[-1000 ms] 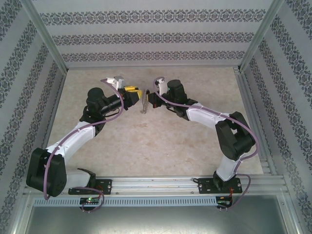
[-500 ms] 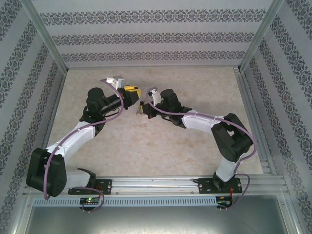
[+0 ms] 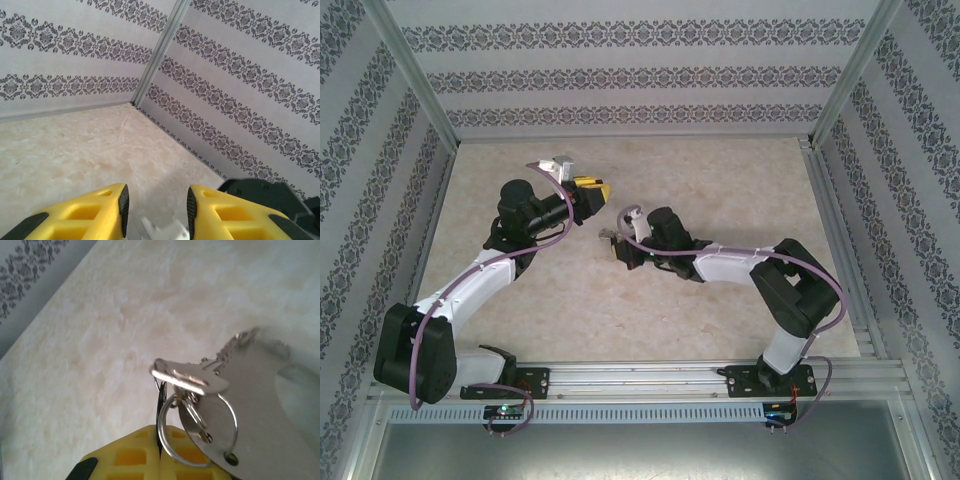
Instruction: Put the keys on the keyring
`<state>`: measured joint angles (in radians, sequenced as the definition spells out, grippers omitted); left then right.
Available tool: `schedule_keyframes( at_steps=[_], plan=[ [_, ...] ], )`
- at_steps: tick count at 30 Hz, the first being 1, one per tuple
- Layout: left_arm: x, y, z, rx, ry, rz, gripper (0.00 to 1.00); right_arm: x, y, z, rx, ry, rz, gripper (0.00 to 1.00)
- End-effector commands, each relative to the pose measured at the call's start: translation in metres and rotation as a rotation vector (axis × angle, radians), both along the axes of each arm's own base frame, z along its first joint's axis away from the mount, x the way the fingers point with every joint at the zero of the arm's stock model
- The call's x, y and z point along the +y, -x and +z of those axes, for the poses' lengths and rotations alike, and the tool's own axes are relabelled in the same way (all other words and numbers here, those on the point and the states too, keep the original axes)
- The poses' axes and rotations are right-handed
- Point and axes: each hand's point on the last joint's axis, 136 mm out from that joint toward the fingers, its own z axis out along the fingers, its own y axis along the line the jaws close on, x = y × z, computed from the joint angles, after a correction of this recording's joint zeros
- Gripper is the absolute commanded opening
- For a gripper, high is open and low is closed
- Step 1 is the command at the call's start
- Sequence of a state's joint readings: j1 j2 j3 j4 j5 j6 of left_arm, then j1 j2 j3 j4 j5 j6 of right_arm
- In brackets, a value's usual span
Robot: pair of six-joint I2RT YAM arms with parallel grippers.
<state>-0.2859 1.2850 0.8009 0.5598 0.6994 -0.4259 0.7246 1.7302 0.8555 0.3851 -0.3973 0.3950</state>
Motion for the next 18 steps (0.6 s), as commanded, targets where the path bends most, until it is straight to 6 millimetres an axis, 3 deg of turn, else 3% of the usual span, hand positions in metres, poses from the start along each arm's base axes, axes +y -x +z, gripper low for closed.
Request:
schedule_keyframes(
  at_steps=[1, 12, 15, 18],
  plan=[
    [0.002, 0.002, 0.016, -0.019, 0.012, -0.008, 0.38, 0.001, 0.011, -0.004, -0.002, -0.005, -0.010, 0.00],
    [0.000, 0.004, 0.015, 0.006, 0.009, -0.028, 0.38, 0.020, 0.063, -0.043, 0.088, 0.052, 0.069, 0.00],
    [0.000, 0.004, 0.015, 0.007, 0.009, -0.028, 0.38, 0.021, 0.079, -0.047, 0.109, 0.056, 0.092, 0.26],
    [-0.001, 0.005, 0.016, 0.010, 0.010, -0.038, 0.38, 0.019, 0.100, -0.047, 0.115, 0.063, 0.131, 0.41]
  ],
)
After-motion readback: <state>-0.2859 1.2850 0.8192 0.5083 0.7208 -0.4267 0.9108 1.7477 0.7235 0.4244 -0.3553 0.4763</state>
